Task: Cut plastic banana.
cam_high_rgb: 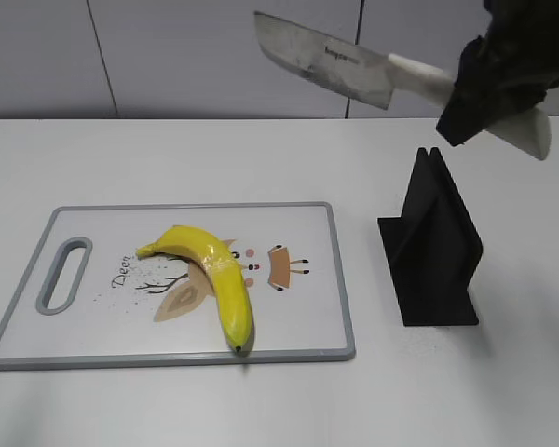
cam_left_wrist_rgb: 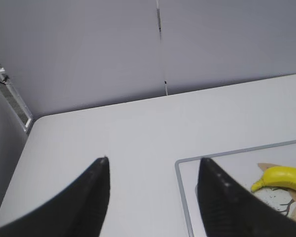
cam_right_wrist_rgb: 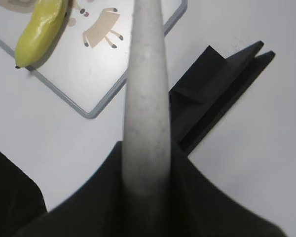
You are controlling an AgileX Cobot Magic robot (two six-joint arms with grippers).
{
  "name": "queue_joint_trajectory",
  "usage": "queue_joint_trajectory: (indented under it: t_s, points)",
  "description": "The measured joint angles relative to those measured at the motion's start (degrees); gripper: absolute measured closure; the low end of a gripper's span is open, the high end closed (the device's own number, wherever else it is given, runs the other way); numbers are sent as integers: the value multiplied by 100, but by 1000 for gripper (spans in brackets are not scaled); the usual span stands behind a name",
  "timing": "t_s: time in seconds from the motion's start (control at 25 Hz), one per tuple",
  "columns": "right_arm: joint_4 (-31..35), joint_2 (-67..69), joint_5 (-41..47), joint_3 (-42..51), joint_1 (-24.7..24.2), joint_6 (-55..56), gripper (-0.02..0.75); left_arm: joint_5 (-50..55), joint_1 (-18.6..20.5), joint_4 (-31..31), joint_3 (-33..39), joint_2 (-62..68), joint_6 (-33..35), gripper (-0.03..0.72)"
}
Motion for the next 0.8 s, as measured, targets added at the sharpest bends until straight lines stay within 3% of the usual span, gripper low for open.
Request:
queue_joint_trajectory:
  t_s: [0.28, 0.56, 0.68, 0.8]
  points:
    - [476, 600, 149, -432, 0, -1873, 549, 87, -1114, -43, -1050, 1568, 1033, 109]
    - [1032, 1088, 328, -642, 0, -4252, 549, 1007, -2366, -133, -2260, 2864, 2289, 109]
    - [1299, 1298, 345, -648, 0, -5008, 549, 1572, -2958, -187, -2559, 3338, 3042, 109]
    - [1486, 1516, 405, -755, 0, -5526, 549, 1888, -3387, -111, -2644, 3800, 3341, 109]
